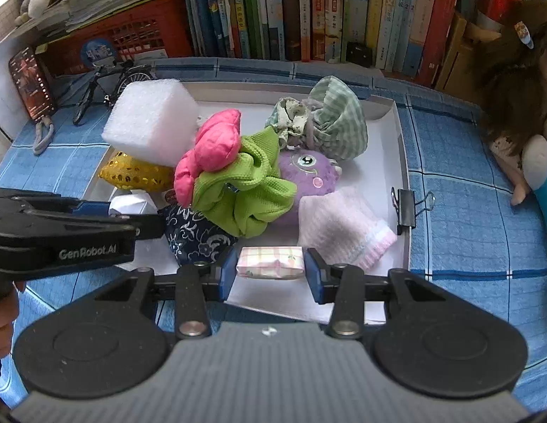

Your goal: Organize soft objects

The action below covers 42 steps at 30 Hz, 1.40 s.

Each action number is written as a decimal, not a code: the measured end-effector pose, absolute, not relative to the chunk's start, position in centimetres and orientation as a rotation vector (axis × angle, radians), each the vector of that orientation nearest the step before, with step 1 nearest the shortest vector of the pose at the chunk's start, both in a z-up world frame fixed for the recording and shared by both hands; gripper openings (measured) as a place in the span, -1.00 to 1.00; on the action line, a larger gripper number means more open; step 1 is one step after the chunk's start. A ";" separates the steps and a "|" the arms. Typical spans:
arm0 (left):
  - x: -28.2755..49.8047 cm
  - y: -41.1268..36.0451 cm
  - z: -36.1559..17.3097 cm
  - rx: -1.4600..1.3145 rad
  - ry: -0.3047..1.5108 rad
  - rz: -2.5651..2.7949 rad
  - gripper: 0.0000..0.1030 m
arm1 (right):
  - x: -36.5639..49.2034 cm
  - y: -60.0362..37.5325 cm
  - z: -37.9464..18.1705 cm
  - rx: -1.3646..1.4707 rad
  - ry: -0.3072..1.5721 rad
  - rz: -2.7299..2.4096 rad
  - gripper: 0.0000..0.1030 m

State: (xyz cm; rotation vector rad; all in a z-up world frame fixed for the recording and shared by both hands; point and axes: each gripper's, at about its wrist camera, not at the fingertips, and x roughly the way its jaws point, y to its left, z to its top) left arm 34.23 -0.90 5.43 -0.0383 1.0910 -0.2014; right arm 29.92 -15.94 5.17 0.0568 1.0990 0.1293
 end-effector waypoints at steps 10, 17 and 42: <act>34.7 -0.9 4.8 -0.041 1.095 -0.197 -0.29 | 30.6 -15.6 3.9 0.049 1.127 0.115 -0.05; 34.7 -0.8 4.7 -0.045 1.083 -0.189 -0.18 | 30.5 -15.8 3.1 0.049 1.135 0.105 0.15; 27.3 -2.2 11.5 0.015 0.903 -0.217 0.25 | 24.2 -17.2 9.7 0.043 0.881 0.063 0.54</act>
